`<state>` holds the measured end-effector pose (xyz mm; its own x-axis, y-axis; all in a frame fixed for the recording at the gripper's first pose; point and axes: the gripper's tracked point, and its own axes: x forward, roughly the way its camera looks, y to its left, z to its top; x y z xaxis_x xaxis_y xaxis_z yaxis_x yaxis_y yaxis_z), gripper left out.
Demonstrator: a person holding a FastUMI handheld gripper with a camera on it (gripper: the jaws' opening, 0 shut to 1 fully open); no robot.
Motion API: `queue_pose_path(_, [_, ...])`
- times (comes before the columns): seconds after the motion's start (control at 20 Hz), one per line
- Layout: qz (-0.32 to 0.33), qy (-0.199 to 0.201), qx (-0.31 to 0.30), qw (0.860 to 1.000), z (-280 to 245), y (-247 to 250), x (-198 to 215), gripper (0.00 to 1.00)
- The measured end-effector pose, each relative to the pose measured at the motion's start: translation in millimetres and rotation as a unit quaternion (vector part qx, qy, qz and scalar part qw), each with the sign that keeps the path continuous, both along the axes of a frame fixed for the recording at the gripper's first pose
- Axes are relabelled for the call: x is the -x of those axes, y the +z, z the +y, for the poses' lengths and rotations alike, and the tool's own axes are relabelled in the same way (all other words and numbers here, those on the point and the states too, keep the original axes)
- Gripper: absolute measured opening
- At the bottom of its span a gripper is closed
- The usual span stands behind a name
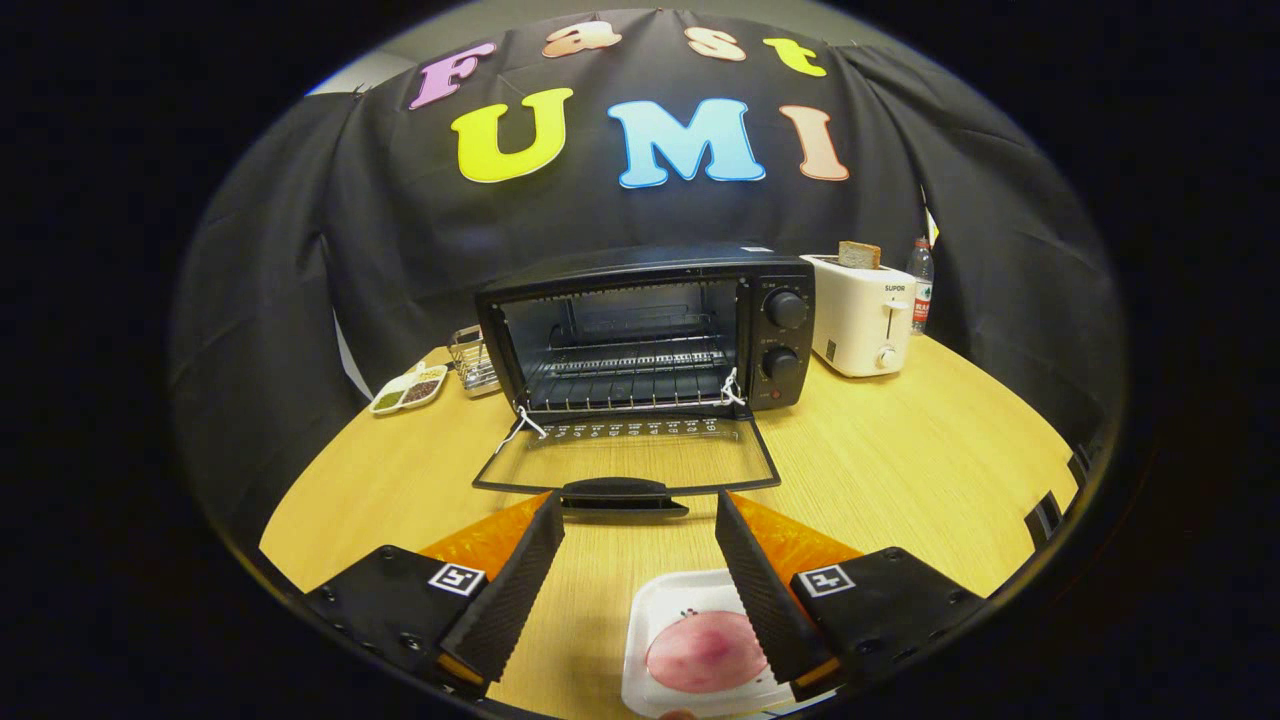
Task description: Open the toaster oven, put the food inside, and close the toaster oven door.
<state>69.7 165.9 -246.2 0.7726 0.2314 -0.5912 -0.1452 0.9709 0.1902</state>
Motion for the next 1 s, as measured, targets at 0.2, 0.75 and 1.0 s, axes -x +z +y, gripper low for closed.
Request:
queue_pose_path(0.2, [0.002, 0.009, -0.008, 1.000, -31, 22, 17, 0.99])
queue_pose_path(0.75, [0.139, 0.058, -0.033, 0.988, -102, -4, 28, 0.98])
queue_pose_path(1.0, [0.223, 0.073, -0.049, 0.971, -114, -36, 36, 0.99])
